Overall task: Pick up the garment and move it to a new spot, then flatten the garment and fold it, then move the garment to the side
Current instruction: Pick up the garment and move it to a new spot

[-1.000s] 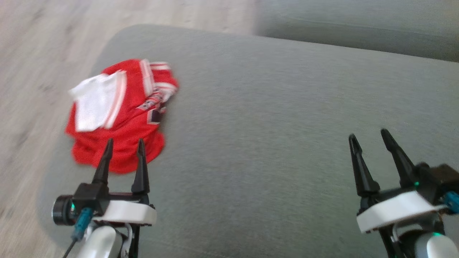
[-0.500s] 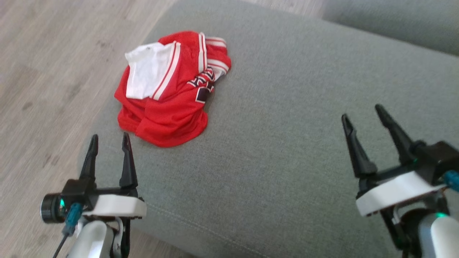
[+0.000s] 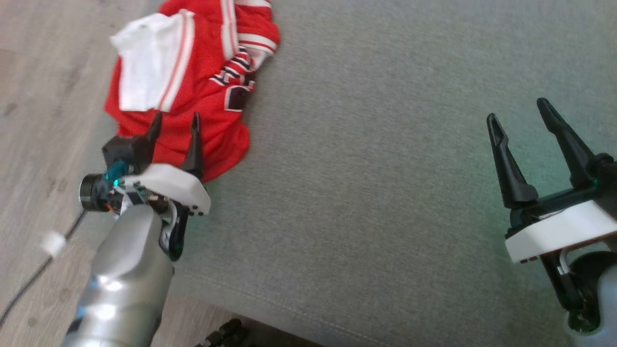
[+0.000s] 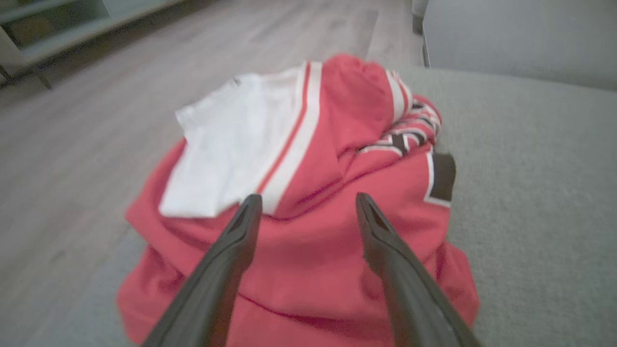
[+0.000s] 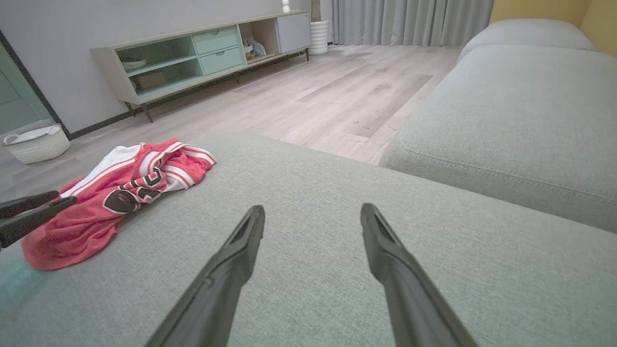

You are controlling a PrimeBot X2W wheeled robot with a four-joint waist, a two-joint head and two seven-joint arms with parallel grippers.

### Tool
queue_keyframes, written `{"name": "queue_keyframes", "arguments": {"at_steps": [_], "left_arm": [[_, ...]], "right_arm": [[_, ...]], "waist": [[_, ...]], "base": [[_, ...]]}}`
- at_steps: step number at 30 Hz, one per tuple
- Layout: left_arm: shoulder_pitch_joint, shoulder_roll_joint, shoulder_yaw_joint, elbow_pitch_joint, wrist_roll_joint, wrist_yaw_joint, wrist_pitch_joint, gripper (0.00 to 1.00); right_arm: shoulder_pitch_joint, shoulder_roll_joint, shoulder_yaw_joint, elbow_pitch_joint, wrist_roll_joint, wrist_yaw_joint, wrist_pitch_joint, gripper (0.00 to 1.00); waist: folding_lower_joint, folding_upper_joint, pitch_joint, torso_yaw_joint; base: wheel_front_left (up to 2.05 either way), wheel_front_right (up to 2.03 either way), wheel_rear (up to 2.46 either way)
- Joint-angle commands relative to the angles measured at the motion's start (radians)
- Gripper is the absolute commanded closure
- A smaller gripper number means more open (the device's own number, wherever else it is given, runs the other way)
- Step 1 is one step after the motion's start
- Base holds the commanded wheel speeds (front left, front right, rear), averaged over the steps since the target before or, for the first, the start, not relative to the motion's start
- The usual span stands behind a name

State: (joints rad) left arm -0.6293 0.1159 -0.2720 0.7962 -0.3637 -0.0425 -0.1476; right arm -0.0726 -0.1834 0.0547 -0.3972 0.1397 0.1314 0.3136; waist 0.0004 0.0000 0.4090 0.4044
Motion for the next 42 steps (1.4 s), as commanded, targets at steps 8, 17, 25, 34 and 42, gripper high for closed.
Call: {"name": "queue_keyframes", "arguments": {"at_steps": [8,17,25,34,42], "left_arm": [[-0.148,0.029,0.038,0.224,-0.067,-0.051,0.146,0.09],[-0.158,0.091,0.062,0.25,-0.064,-0.016,-0.045,1.0],[-0.099,0.177,0.095,0.051,-0.03,0.07,-0.11,1.0],[0.082,0.238,0.084,-0.329,0.012,0.147,-0.061,1.0],[0.297,0.228,0.001,-0.711,0.024,0.197,0.126,1.0]], "right_arm": [[-0.023,-0.006,0.007,-0.033,0.02,-0.001,0.0,0.0],[-0.01,0.031,-0.001,0.014,0.032,-0.001,-0.051,0.0],[0.027,0.072,-0.012,0.049,0.035,-0.001,-0.097,0.0],[0.063,0.1,-0.004,0.073,0.043,-0.001,-0.124,0.0],[0.081,0.119,0.005,0.076,0.051,-0.001,-0.139,0.0]], "waist": [[-0.0004,0.0,0.027,-0.06],[-0.0004,0.0,-0.076,-0.101],[-0.0004,0.0,-0.211,-0.141],[-0.0004,0.0,-0.324,-0.232],[-0.0004,0.0,-0.333,-0.374]], "base": [[0.0,0.0,0.0],[0.0,0.0,0.0],[0.0,0.0,0.0],[0.0,0.0,0.0],[0.0,0.0,0.0]]}}
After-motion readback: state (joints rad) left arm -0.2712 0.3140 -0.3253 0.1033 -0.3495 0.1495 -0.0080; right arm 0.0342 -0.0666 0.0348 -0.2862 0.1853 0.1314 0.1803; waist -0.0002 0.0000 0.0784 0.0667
